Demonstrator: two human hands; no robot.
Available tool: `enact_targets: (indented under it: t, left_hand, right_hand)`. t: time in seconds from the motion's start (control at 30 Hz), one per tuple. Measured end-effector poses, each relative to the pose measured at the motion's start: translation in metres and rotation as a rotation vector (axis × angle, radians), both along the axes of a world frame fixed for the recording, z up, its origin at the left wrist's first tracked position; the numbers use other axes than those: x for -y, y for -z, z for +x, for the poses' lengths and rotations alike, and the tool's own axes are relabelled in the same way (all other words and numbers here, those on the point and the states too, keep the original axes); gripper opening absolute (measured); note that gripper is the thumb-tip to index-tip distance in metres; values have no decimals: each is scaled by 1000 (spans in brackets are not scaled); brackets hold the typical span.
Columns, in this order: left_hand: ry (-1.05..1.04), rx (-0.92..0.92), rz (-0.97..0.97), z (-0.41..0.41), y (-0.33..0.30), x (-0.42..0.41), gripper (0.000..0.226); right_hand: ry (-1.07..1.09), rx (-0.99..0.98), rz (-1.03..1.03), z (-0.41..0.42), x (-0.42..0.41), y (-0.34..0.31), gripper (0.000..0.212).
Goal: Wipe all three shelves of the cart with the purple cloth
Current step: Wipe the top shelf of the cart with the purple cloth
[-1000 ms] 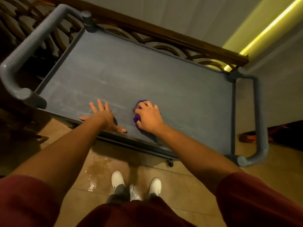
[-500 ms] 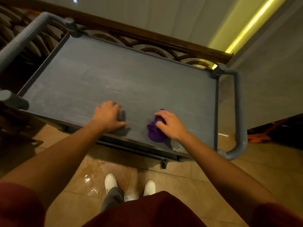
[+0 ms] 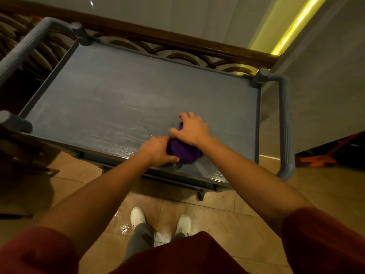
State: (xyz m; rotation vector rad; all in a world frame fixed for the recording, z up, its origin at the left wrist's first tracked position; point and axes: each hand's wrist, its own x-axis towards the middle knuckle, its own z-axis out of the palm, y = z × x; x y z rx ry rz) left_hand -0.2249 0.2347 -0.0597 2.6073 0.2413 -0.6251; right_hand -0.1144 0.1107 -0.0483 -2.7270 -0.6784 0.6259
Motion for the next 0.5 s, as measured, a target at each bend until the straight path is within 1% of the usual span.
enact_targets:
  t: [0.03,0.07,0.1,0.13,0.17,0.23,0.27,0.3,0.33,0.37,0.4,0.43,0.47,0.5]
  left_hand:
    - [-12,35,76,-10,3,-10,79]
    - [-48,54,150,-19,7,-23,84]
    - [-90,37,201,-27,9,-36,93]
    - [-120,-13,227,-32,12,-48,103]
    - [-137,-73,237,-35,13,-56,110]
    - [-142,-166,244,-36,17,-63,121]
    - [-147,-198,251,-36,18,-61,127]
    - [-163,-221,260,-35,18,-59,132]
    - [-182,-243,270,-34,19,-57,136]
    - [-207,-269,273,-34,20,-56,139]
    - [-239,-295,267,-33,21,-56,142]
    - [-270,-316,258,-32,23,-56,143]
    - [-289,-335,253,-31,26,-55,144]
    - [-295,-353,255,-30,27,-55,145]
  right_hand:
    - [-12,-24,-71,-14,-1,4,88]
    - [-46,-42,-130,-29,1,10,96]
    - [-83,-46,-176,-42,5,17,98]
    - [-102,-20,-199,-53,9,23,94]
    - [-102,38,-177,-58,12,27,85]
    - [-59,150,-2,-54,10,28,62]
    - [-47,176,107,-48,6,25,54]
    - [-53,188,202,-43,-2,22,51]
    - [-76,183,259,-38,-9,21,53]
    - [-122,164,270,-36,-17,21,60]
    - [-179,134,229,-36,-25,23,68]
    - [-226,99,143,-38,-32,27,75]
    - [-255,77,58,-41,-37,35,78]
    - [-266,85,12,-44,-38,41,75]
